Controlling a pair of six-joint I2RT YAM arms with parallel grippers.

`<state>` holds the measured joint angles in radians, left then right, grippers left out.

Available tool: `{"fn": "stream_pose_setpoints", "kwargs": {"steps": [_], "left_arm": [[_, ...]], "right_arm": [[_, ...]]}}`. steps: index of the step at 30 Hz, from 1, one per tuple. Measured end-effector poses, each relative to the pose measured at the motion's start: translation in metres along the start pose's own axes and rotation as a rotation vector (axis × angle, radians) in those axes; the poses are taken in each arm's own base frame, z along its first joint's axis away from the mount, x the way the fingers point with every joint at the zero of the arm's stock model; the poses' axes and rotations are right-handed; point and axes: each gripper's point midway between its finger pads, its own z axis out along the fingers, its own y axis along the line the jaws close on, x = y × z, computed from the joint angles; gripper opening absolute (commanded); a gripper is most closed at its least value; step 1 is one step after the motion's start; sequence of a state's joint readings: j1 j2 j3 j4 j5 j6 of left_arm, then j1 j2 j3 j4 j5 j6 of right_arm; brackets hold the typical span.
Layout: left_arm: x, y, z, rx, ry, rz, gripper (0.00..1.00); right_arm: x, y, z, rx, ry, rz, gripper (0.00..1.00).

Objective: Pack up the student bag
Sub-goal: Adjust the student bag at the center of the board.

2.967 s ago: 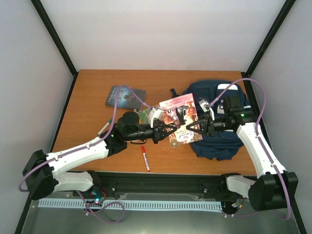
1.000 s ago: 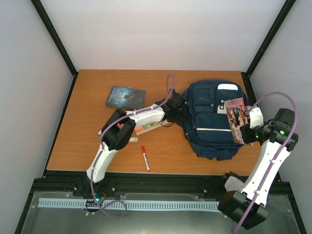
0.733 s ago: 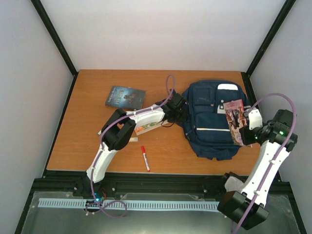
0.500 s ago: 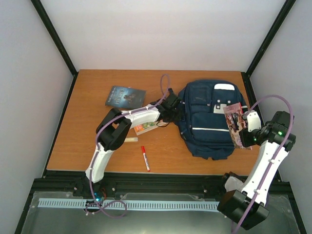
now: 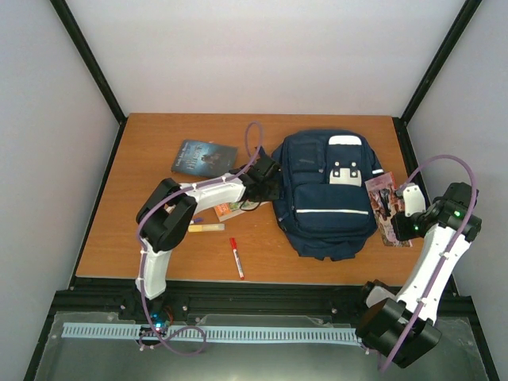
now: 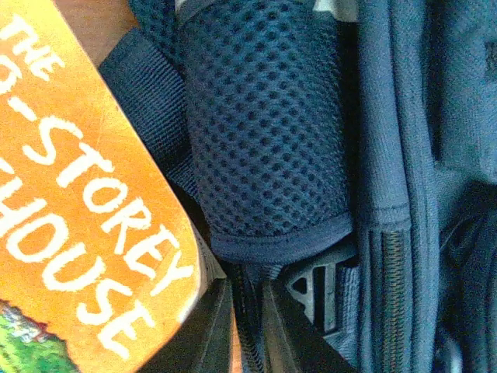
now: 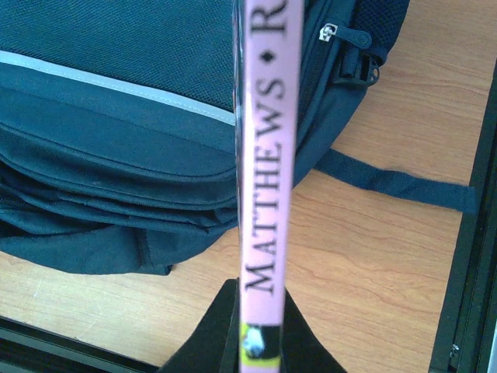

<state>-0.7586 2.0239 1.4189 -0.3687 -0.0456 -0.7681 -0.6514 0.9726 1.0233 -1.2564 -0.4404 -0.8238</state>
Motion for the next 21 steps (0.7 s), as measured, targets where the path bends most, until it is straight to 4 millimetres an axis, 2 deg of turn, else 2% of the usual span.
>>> {"fn": "stream_pose_setpoints", "kwargs": {"steps": [3, 5, 8, 11, 14, 16, 19, 21], "left_arm": [[-0.001, 0.003, -0.002, -0.015, -0.007, 0.028, 0.57], [-0.004, 0.002, -0.007, -0.016, -0.017, 0.047, 0.66], [-0.013, -0.006, -0.026, 0.003, -0.049, 0.078, 0.68], [-0.022, -0.024, -0.054, 0.04, -0.105, 0.16, 0.68], [-0.02, -0.057, -0.083, 0.103, -0.158, 0.311, 0.65], [-0.007, -0.091, -0.099, 0.168, -0.178, 0.448, 0.64], [0.028, -0.14, -0.117, 0.279, -0.177, 0.654, 0.63], [0.049, -0.163, -0.124, 0.335, -0.17, 0.76, 0.61]], "right_arm": [[0.001, 0.0, 0.001, 0.001, 0.001, 0.0, 0.03], [0.002, -0.001, 0.002, 0.001, 0.006, 0.001, 0.03], [0.002, -0.005, 0.004, 0.003, 0.01, 0.008, 0.03], [0.0, -0.01, 0.005, -0.006, 0.019, 0.024, 0.03], [-0.01, -0.019, 0.004, -0.014, 0.011, 0.041, 0.03], [-0.018, -0.027, 0.002, -0.02, 0.002, 0.055, 0.03], [-0.031, -0.039, 0.0, -0.03, -0.019, 0.079, 0.03], [-0.037, -0.047, 0.001, -0.048, -0.034, 0.102, 0.03]]}}
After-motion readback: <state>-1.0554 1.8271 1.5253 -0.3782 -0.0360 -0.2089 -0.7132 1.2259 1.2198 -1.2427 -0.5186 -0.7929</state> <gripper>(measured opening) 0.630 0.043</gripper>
